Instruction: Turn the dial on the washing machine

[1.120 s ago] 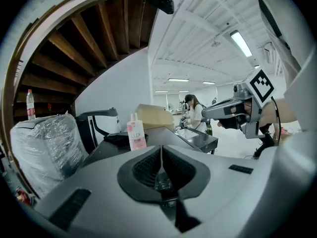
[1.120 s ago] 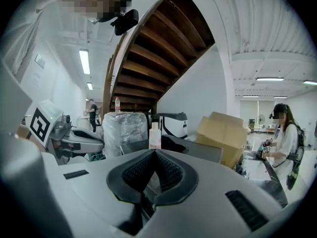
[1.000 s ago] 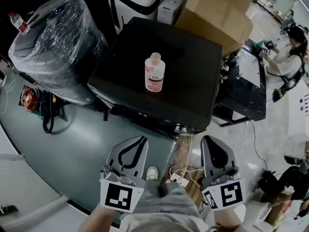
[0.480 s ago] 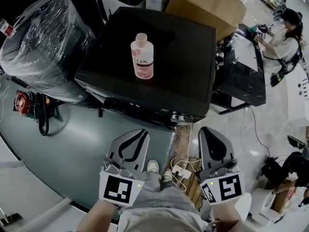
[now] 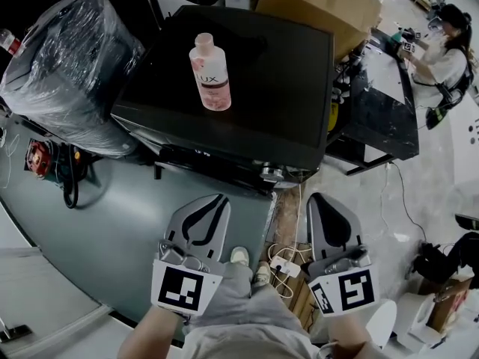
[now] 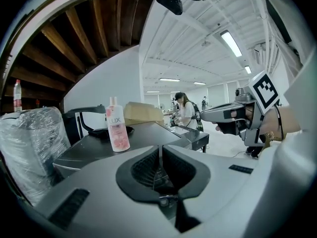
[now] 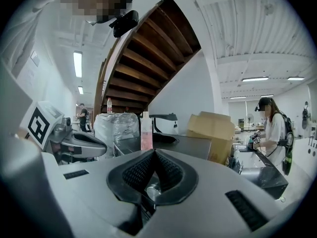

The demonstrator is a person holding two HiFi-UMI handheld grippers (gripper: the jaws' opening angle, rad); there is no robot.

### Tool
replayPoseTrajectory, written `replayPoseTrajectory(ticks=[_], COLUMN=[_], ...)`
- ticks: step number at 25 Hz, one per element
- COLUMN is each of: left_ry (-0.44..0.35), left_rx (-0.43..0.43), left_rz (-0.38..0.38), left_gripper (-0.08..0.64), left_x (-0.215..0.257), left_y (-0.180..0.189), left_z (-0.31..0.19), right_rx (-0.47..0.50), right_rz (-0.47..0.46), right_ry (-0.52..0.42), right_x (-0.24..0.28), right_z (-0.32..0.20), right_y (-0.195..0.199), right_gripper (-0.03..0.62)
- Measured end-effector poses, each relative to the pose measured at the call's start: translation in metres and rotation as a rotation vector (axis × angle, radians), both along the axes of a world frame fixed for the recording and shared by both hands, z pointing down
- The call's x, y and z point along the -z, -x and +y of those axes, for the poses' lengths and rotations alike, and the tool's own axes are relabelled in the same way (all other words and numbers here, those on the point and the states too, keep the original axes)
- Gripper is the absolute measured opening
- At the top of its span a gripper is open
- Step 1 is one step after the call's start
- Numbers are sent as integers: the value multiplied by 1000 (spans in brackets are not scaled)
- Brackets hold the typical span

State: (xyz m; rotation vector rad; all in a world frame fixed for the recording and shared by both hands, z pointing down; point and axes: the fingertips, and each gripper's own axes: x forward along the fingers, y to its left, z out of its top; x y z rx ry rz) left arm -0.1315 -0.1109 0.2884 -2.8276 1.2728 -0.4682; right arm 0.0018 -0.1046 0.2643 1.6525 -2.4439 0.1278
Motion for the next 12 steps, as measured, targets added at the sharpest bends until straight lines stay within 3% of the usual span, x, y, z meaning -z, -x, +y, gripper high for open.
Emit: replayPoseTrajectory(ticks=[4, 7, 9, 12], left_ry=[-3, 78, 139, 172], left_rx=[18, 34, 37, 57], left_rz=[16, 73, 103, 124], left_gripper=[23, 27, 114, 142], left_x=[-2, -16, -30, -53], left_y=[-13, -25, -33, -45], left_z=[5, 13, 16, 14], right_rx=[14, 24, 26, 28], right_rz=[-13, -19, -23, -25], right_ry=[-18, -18, -20, -17], right_x=[0, -5, -9, -19], right_z=[11, 18, 22, 24], right_y=[-6, -11, -15, -20], right_gripper=[28, 27, 27, 28])
